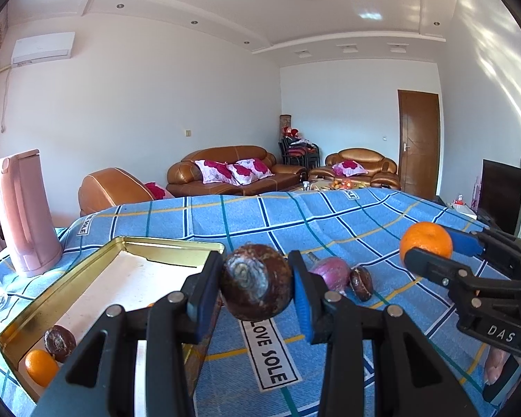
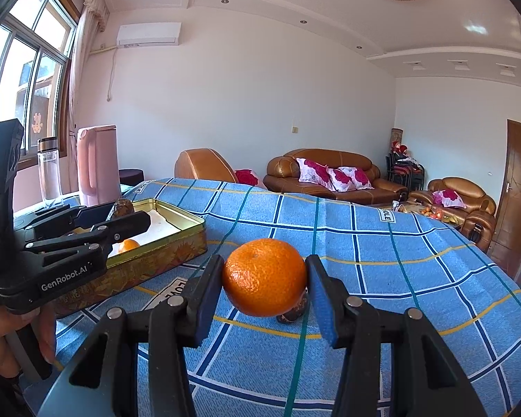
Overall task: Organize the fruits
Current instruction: 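Carry the passion fruit in the left tool while the right tool carries the orange over the tray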
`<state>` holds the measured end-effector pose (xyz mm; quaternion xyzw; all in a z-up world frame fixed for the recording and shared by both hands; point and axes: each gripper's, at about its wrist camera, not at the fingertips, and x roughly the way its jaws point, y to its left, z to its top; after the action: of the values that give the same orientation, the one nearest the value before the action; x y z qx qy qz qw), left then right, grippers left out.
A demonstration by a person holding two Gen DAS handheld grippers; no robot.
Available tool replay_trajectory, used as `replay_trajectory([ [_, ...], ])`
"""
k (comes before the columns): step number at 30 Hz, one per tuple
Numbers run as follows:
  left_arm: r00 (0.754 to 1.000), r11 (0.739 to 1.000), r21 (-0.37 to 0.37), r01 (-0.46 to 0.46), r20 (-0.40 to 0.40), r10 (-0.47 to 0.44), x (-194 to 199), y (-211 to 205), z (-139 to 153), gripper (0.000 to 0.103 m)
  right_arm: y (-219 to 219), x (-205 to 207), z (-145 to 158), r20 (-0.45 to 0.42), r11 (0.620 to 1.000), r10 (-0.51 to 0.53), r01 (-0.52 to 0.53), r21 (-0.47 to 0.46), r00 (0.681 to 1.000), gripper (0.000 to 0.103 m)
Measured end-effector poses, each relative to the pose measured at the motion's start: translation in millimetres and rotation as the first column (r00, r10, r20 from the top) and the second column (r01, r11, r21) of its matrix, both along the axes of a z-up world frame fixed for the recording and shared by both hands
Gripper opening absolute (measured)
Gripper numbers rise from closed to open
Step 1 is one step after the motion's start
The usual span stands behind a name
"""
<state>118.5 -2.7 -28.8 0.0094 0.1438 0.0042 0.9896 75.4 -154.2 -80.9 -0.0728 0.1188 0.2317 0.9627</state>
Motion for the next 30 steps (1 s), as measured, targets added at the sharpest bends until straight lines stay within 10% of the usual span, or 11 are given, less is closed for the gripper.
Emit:
replay_trajectory([
  [30, 1.000, 1.000, -0.024, -0.011, 0.004, 0.011, -7.7, 11.5, 2.0, 0.040, 27.8, -4.2, -0.4, -0.011, 0.999, 0.052, -0.053, -0.014, 0.999, 0.050],
])
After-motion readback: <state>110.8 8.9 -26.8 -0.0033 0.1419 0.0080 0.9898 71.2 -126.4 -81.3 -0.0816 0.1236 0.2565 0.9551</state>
